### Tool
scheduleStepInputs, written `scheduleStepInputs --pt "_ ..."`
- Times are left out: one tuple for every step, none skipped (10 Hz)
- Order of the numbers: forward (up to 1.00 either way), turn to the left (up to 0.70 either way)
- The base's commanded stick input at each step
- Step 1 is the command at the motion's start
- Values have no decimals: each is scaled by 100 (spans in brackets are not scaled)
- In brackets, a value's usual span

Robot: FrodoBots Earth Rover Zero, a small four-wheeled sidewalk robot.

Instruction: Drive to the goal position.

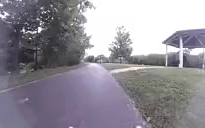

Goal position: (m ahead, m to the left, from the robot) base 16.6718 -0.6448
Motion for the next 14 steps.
scheduleStepInputs --pt "70 0" --pt "70 0" --pt "70 0" --pt "70 0" --pt "70 0" --pt "70 0" --pt "70 0" --pt "70 0" --pt "70 0" --pt "70 0" --pt "70 0" --pt "70 0" --pt "70 0" --pt "70 0"
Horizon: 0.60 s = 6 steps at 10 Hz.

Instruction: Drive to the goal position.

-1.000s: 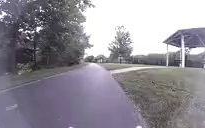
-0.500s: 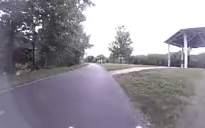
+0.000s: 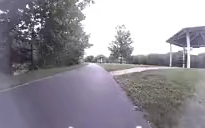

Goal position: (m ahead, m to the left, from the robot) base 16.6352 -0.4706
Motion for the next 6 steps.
scheduleStepInputs --pt "70 0" --pt "70 1" --pt "70 8" --pt "70 14" --pt "70 14" --pt "70 6"
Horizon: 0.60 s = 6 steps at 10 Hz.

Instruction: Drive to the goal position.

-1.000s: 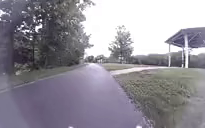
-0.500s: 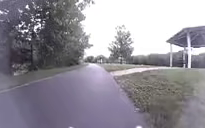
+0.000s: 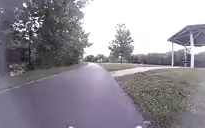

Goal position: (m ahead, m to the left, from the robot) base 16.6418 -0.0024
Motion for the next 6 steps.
scheduleStepInputs --pt "70 1" --pt "70 1" --pt "70 1" --pt "70 1" --pt "70 1" --pt "70 1"
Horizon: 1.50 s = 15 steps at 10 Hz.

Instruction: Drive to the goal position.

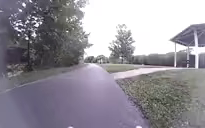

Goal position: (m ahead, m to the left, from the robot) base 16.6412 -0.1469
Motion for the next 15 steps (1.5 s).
scheduleStepInputs --pt "70 0" --pt "70 1" --pt "70 1" --pt "70 1" --pt "70 1" --pt "70 1" --pt "70 1" --pt "70 1" --pt "70 1" --pt "70 0" --pt "70 0" --pt "70 0" --pt "70 0" --pt "70 0" --pt "70 0"
